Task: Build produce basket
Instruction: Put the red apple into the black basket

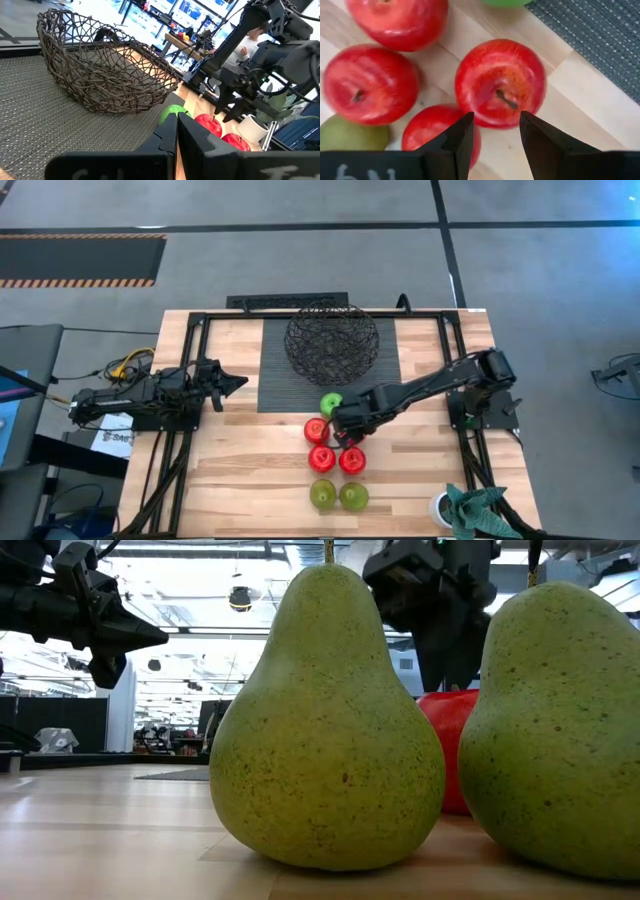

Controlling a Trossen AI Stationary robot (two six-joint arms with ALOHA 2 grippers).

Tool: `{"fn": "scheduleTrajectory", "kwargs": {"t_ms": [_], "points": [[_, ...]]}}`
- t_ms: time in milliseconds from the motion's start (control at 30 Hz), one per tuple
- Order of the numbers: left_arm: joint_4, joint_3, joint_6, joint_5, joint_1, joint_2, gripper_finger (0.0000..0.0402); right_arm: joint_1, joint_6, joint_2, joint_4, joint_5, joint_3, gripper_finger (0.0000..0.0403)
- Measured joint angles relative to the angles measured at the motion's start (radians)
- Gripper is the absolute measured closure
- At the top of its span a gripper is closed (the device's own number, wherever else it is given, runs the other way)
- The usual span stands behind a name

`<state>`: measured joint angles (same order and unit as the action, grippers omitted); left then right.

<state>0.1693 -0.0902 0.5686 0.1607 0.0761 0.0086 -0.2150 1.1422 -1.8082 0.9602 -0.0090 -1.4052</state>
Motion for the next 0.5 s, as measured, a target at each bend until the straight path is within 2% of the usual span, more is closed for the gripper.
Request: {"fn": "scheduleTrajectory", "kwargs": {"t_ms": [500], "points": [[-0.003,0.0,0.001,0.0,0.0,0.0,0.0402,0.039,-0.051,0.001,0.009,0.012,0.0,0.0228]]}}
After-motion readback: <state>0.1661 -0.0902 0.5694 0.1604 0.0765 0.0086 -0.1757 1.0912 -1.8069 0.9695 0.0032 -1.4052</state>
